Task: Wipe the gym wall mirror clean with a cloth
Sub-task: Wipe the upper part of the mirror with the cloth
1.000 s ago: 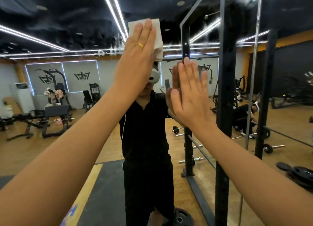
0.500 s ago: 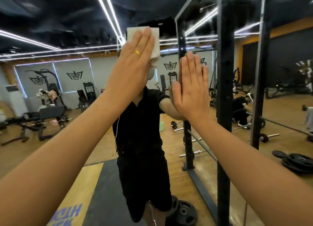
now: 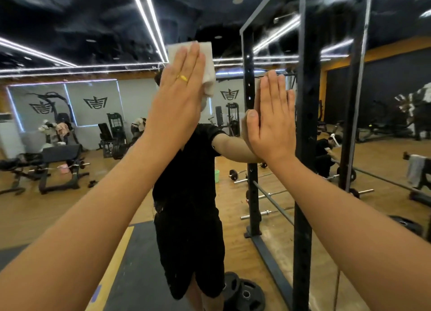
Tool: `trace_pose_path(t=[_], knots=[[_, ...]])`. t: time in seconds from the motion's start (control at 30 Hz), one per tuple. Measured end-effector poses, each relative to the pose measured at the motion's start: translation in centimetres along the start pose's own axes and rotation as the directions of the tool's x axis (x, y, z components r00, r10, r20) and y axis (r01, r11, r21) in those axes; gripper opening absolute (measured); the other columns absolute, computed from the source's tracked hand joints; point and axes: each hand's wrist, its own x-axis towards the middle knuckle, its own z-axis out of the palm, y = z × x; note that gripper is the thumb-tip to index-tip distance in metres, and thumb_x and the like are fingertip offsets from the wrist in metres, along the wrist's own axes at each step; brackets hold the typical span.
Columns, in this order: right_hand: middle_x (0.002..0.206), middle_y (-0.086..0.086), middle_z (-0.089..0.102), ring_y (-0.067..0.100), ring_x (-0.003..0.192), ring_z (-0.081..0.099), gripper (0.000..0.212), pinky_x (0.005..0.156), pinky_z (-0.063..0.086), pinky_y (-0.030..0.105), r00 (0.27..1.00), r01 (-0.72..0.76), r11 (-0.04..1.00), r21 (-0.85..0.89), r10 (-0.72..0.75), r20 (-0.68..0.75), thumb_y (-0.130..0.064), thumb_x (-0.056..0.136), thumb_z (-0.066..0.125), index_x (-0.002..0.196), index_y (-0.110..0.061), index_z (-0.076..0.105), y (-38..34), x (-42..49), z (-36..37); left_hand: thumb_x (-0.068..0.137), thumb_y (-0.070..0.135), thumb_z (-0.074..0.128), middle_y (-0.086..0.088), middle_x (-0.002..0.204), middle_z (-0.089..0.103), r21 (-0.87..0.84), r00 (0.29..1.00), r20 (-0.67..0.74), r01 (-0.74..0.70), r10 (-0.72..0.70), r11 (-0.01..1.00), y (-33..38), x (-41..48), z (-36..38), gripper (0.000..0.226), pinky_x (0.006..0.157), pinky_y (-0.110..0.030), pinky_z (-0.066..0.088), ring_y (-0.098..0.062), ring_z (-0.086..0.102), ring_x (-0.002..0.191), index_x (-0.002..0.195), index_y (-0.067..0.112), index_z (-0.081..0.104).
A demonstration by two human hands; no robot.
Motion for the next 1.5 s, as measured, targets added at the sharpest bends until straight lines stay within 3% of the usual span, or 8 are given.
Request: trace_pose_path(t=[0.13,0.33,0.47,0.63,0.87,1.13,1.27,1.5], knots=[[0.171,0.016,0.015,0.029,0.159,0.01,0.065,0.13,0.006,0.048,1.0,0.001,1.0,-0.009,-0.001,-0.003,-0.028,0.104,0.034,0.162,-0.002,0.02,0.1,-0.1,-0.1,0.111,0.015,0.04,-0.016,0.171,0.017,-0.013,0.998,-0.024,0.057,-0.057,0.998,0.8,3.3,0.1,0.056,0.128,-0.051,0.018,-0.034,0.012,0.158,0.162,0.002,0.021],[0.17,0.017,0.016,0.03,0.159,0.011,0.065,0.129,0.01,0.051,1.0,0.012,1.0,0.002,-0.012,-0.008,-0.028,0.105,0.034,0.162,-0.001,0.02,0.2,0.0,-0.1,0.105,0.005,0.053,-0.011,0.172,0.013,-0.019,0.999,0.028,0.045,-0.044,0.999,1.7,-6.2,1.4,0.069,0.128,-0.051,0.016,-0.028,0.008,0.16,0.164,0.006,0.018],[0.171,0.016,0.014,0.029,0.159,0.009,0.065,0.129,0.009,0.049,1.0,0.01,1.0,-0.016,-0.01,-0.001,-0.028,0.105,0.035,0.163,-0.002,0.018,0.4,-0.1,0.0,0.106,0.006,0.046,-0.014,0.172,0.013,0.024,0.999,0.051,0.016,-0.018,1.0,0.5,-5.1,0.5,0.065,0.127,-0.053,0.021,-0.029,0.01,0.16,0.163,0.005,0.016],[0.171,0.016,0.014,0.029,0.159,0.009,0.065,0.13,0.004,0.046,1.0,0.007,1.0,-0.016,-0.007,0.0,-0.028,0.105,0.034,0.163,-0.003,0.017,0.2,-0.1,0.1,0.113,0.021,0.033,-0.013,0.172,0.013,0.011,0.995,-0.002,0.104,-0.104,0.994,0.0,1.2,-0.7,0.056,0.13,-0.047,0.013,-0.03,0.008,0.16,0.163,0.004,0.017],[0.171,0.016,0.014,0.029,0.159,0.01,0.066,0.13,0.006,0.048,1.0,0.012,1.0,-0.025,-0.011,0.006,-0.029,0.104,0.033,0.162,-0.002,0.018,0.1,-0.2,0.0,0.108,0.009,0.048,-0.008,0.173,0.009,0.058,0.996,0.05,0.075,-0.078,0.995,-0.2,-6.9,-0.4,0.066,0.129,-0.047,0.014,-0.024,0.005,0.16,0.165,0.008,0.015],[0.171,0.014,0.014,0.027,0.16,0.008,0.066,0.13,0.005,0.047,1.0,0.001,1.0,-0.02,-0.001,-0.002,-0.029,0.104,0.032,0.163,-0.004,0.018,0.5,0.0,0.1,0.111,0.018,0.036,-0.012,0.172,0.013,0.039,0.992,0.014,0.129,-0.129,0.991,-2.6,-0.4,-2.2,0.057,0.13,-0.048,0.012,-0.028,0.007,0.16,0.163,0.005,0.017],[0.172,0.013,0.013,0.026,0.16,0.006,0.066,0.13,0.002,0.044,1.0,-0.002,1.0,-0.005,0.002,0.002,-0.028,0.104,0.033,0.163,-0.004,0.018,0.2,-0.2,0.0,0.107,0.011,0.044,-0.013,0.172,0.015,0.024,0.992,0.003,0.124,-0.125,0.992,-2.3,-3.3,-1.8,0.061,0.128,-0.051,0.019,-0.028,0.01,0.159,0.163,0.003,0.02],[0.171,0.014,0.014,0.027,0.16,0.008,0.065,0.13,0.002,0.044,1.0,-0.007,1.0,-0.007,0.007,-0.013,-0.028,0.104,0.033,0.163,-0.004,0.018,0.2,-0.1,0.1,0.109,0.019,0.04,-0.012,0.172,0.014,0.096,0.993,0.065,0.09,-0.097,0.991,-3.0,-5.2,-2.8,0.06,0.128,-0.045,0.01,-0.027,0.01,0.16,0.163,0.005,0.02]])
